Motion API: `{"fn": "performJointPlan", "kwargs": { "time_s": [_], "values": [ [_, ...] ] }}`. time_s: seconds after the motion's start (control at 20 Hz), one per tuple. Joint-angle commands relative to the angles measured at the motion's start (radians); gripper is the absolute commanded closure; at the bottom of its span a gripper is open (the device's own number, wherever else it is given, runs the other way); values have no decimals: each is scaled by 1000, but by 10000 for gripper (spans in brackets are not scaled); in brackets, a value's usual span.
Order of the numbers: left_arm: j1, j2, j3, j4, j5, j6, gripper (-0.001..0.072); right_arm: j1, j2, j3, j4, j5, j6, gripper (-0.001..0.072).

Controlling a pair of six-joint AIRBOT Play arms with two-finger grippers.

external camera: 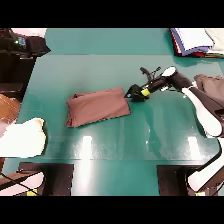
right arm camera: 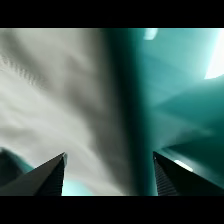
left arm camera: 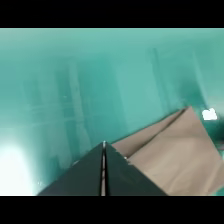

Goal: Fold the shirts.

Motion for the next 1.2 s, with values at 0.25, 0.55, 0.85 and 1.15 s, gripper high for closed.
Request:
{"fn": "performJointPlan", "kwargs": {
  "time_s": [0.25, 0.55, 0.85, 1.15],
  "values": [
    [-93, -13, -2, -1, 21, 14, 685, 154, -111, 177, 109, -63, -75, 698],
    [-182, -13, -2, 0, 16, 21, 685, -24, -35, 398, -71, -61, 33, 699],
    [-282, -13, -2, 0, 29, 22, 685, -425, 173, 414, -302, -49, 164, 698],
    [-303, -13, -2, -9, 29, 20, 685, -813, 282, 414, -307, -38, 165, 699]
  ]
}}
